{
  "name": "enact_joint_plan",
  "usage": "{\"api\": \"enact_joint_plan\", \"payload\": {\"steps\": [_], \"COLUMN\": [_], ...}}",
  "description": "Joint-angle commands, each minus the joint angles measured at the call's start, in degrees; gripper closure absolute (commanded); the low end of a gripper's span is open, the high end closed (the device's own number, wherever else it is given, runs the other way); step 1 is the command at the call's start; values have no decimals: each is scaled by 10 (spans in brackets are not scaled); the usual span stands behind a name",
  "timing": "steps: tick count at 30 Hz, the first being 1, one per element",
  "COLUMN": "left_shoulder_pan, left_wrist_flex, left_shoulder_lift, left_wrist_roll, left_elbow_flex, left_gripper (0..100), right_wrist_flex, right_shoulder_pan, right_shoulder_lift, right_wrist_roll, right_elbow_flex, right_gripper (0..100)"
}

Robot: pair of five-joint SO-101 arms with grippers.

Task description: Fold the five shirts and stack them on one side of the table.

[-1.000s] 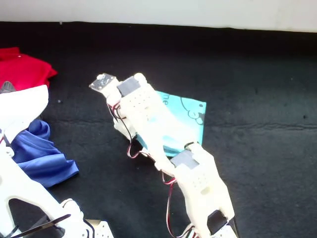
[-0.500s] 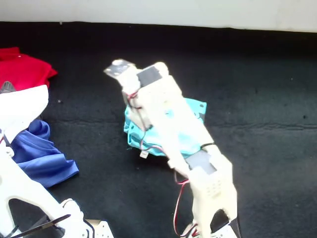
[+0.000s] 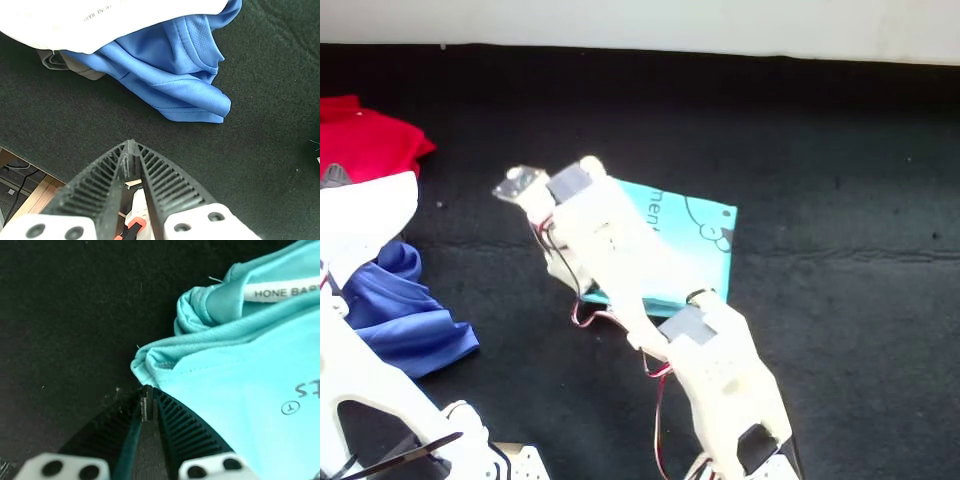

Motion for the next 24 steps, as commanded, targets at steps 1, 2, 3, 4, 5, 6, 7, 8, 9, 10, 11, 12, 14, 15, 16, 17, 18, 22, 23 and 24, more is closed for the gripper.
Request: {"api": "enact_joint_plan", "payload": {"steps": [1,2,3,4,5,6,7,8,9,10,11,12,14,15,16,17,18,22,23,24], "left_shoulder_pan": [4,4,4,4,4,4,4,4,4,4,4,4,4,4,4,4,4,3,3,3], "left_wrist_flex": [-7,-7,-7,-7,-7,-7,-7,-7,-7,-7,-7,-7,-7,-7,-7,-7,-7,-7,-7,-7], "left_shoulder_lift": [-17,-16,-16,-15,-15,-15,-15,-15,-15,-16,-16,-17,-17,-17,-16,-15,-15,-15,-15,-15], "left_wrist_roll": [-2,-2,-2,-2,-2,-2,-2,-2,-2,-2,-2,-2,-2,-2,-2,-2,-2,-2,-2,-2], "left_elbow_flex": [-15,-15,-15,-15,-15,-15,-15,-15,-15,-15,-15,-15,-15,-15,-15,-15,-15,-15,-15,-14], "left_gripper": [986,986,986,986,986,986,986,986,986,986,986,986,986,986,986,987,987,987,987,987], "right_wrist_flex": [25,24,24,24,24,24,24,24,24,23,23,23,23,23,23,23,21,-36,-52,-68], "right_shoulder_pan": [24,34,41,47,52,61,72,82,95,110,124,139,167,182,198,213,226,267,273,277], "right_shoulder_lift": [-38,-59,-81,-106,-130,-159,-189,-219,-248,-275,-298,-319,-342,-346,-346,-343,-338,-303,-289,-275], "right_wrist_roll": [-19,-35,-45,-50,-51,-51,-55,-70,-89,-106,-118,-130,-150,-162,-176,-193,-214,-295,-312,-325], "right_elbow_flex": [-48,-39,-24,-1,25,56,87,117,143,165,184,202,230,240,252,262,269,283,283,282], "right_gripper": [992,992,992,992,992,992,992,992,992,992,991,991,971,946,913,880,848,774,764,757]}}
